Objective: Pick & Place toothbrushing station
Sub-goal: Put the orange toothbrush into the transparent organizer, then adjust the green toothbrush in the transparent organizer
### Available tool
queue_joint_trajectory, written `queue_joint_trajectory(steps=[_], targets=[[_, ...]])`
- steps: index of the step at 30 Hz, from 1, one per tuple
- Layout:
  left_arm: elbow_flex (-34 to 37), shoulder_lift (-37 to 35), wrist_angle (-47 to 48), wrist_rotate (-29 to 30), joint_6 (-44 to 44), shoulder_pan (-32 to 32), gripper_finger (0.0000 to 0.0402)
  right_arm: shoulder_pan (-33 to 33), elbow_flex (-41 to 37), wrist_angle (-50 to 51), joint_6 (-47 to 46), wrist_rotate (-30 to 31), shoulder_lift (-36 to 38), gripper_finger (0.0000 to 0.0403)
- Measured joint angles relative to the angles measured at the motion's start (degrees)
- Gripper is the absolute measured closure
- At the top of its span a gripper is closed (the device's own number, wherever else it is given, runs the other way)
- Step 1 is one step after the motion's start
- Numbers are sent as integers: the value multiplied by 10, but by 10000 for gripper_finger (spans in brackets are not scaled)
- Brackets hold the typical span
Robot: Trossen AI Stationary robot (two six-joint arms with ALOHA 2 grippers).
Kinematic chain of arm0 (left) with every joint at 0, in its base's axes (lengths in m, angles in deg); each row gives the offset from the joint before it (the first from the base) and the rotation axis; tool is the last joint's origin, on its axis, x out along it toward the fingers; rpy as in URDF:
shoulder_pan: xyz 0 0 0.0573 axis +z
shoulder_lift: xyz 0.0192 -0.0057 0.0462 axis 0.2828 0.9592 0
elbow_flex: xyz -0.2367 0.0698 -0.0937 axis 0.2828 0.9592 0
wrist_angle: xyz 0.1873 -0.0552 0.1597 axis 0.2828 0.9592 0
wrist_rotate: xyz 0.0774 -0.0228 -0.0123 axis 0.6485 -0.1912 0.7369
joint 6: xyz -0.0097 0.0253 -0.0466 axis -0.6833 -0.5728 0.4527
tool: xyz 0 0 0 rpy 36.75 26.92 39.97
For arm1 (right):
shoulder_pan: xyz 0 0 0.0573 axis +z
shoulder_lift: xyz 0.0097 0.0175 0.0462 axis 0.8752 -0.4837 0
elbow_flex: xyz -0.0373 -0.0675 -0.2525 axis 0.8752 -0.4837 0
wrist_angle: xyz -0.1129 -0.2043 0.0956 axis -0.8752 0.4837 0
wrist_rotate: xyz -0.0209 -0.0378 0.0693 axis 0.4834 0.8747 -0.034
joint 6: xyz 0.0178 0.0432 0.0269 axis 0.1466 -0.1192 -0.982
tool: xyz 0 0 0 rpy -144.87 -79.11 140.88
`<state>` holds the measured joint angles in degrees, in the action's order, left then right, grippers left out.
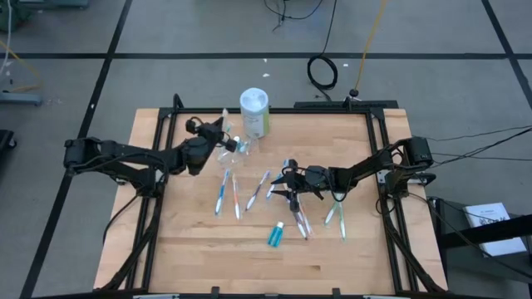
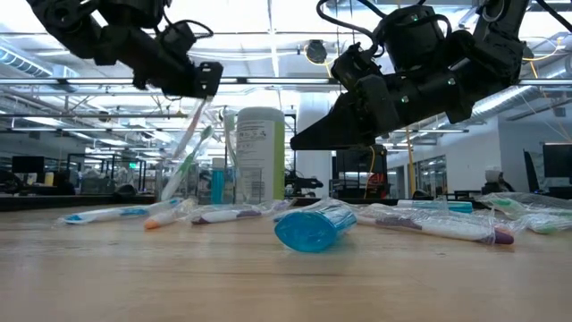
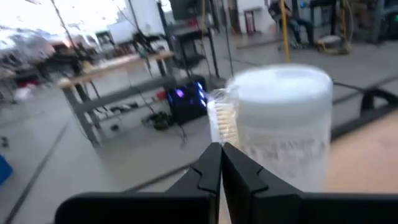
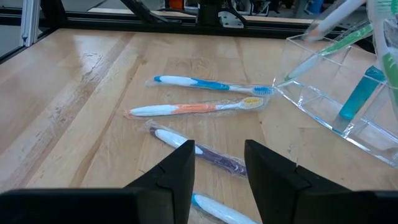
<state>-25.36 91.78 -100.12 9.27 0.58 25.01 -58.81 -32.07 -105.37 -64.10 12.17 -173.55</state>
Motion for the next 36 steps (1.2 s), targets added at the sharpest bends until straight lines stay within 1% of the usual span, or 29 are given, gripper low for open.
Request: queue_joint_trajectory(steps=[3,8,11,14,16,28,31,36], targets=[[0,0,77,-31,62,-1,398,0,0,0,1,0,0,273],[0,0,194,-32,127,-1,387,0,0,0,1,0,0,273],[0,0,235,-32,170,-11,390,0,0,0,1,0,0,273],[0,0,250,-32,187,-23,398,0,0,0,1,0,0,273],[0,0,251,-33,187,-32,397,0,0,0,2,0,0,273],[0,0,282,-34,187,-62,327,0,0,0,-4,0,0,273],[-6,-3,284,-31,167,-69,314,0,0,0,-4,0,0,273],[-24,-7,308,5,155,-85,303,0,0,0,-4,0,0,273]])
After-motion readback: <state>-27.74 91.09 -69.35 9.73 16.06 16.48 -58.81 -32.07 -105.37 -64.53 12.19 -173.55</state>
